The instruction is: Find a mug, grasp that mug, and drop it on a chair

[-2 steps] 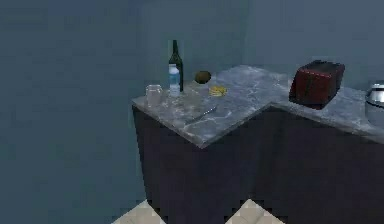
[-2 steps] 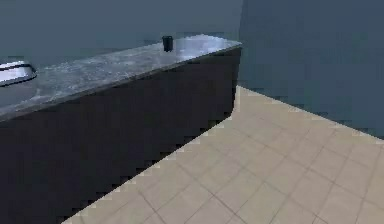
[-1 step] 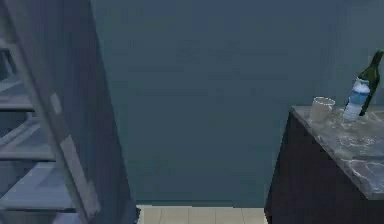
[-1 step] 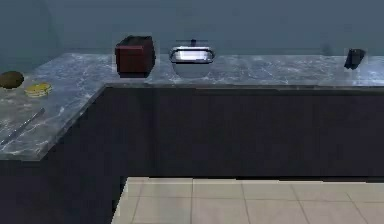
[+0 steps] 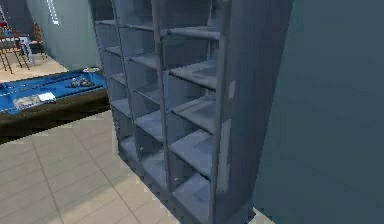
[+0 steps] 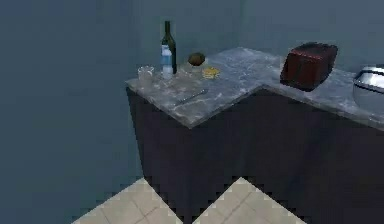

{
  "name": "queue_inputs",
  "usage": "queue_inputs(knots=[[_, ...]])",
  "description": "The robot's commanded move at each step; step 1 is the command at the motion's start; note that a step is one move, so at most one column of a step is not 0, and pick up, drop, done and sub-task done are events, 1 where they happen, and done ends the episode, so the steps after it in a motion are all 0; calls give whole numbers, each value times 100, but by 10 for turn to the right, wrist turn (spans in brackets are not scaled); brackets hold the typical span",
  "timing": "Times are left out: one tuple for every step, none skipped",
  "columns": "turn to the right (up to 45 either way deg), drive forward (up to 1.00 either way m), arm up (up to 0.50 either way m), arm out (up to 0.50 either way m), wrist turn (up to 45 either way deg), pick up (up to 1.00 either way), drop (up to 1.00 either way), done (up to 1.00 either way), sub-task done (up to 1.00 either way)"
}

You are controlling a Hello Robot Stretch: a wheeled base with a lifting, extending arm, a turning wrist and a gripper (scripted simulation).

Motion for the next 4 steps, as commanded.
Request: queue_inputs(knots=[[-90, 0, 0, 0, 0, 0, 0, 0, 0], [450, 0, 0, 0, 0, 0, 0, 0, 0], [450, 0, 0, 0, 0, 0, 0, 0, 0], [390, 0, 0, 0, 0, 0, 0, 0, 0]])
